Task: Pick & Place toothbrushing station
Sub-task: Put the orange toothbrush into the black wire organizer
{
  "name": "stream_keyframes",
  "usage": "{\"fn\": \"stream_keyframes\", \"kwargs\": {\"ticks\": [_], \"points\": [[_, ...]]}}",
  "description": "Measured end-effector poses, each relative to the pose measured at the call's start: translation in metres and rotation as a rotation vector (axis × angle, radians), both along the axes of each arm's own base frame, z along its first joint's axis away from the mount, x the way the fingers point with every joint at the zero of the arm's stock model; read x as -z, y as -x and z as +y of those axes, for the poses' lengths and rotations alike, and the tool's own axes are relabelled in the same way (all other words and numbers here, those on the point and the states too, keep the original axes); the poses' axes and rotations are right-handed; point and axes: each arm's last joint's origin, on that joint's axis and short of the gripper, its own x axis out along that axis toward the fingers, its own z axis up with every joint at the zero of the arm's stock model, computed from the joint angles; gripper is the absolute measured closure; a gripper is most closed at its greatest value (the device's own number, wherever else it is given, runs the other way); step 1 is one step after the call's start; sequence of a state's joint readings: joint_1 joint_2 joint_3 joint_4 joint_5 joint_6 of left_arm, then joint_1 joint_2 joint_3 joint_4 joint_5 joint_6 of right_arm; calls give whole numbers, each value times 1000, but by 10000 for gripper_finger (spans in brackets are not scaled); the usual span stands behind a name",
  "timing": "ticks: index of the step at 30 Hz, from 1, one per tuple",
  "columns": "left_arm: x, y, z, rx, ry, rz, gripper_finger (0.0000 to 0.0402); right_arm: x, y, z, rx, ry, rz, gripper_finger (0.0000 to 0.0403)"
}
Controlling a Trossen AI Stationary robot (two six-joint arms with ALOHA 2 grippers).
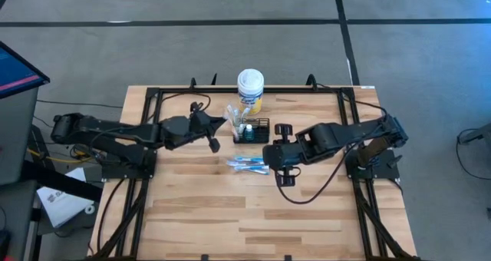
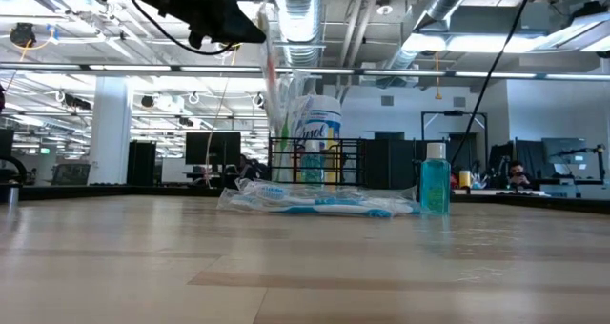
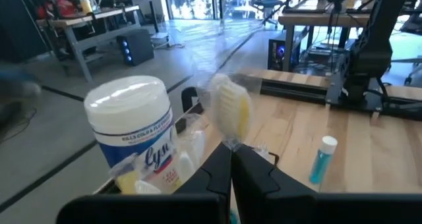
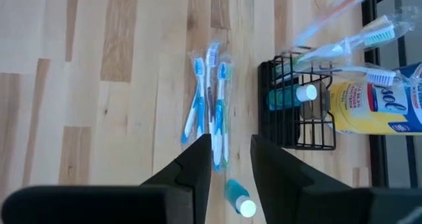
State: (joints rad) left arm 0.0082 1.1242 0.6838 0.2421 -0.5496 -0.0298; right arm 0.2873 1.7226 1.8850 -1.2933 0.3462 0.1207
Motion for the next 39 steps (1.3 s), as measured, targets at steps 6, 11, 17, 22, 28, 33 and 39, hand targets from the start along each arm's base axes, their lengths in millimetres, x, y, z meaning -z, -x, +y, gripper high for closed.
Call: {"fn": "stream_keyframes", "kwargs": {"ticks": [6,11,17,22,28,33,39], "points": [[2,-1,5,-16,-21,20,401,2,-2,-5,14,1,6,306],[4,-3,12,-41,-20,20,401,2,-2,-5,15,0,5,306],[4,-4,16,-30,-15,12,401,2,-2,-5,14,0,5,306],[7,-9,16,-28,-19,7,401,2,-2,-4,10,0,3,306],[23,-22,17,-23,-39,65,401,2,-2,-4,7,0,4,306],[30,-28,18,-19,-54,86,401,2,-2,-4,3,3,6,306],[37,-32,18,-18,-50,109,401,2,-2,-4,0,4,7,306]]}}
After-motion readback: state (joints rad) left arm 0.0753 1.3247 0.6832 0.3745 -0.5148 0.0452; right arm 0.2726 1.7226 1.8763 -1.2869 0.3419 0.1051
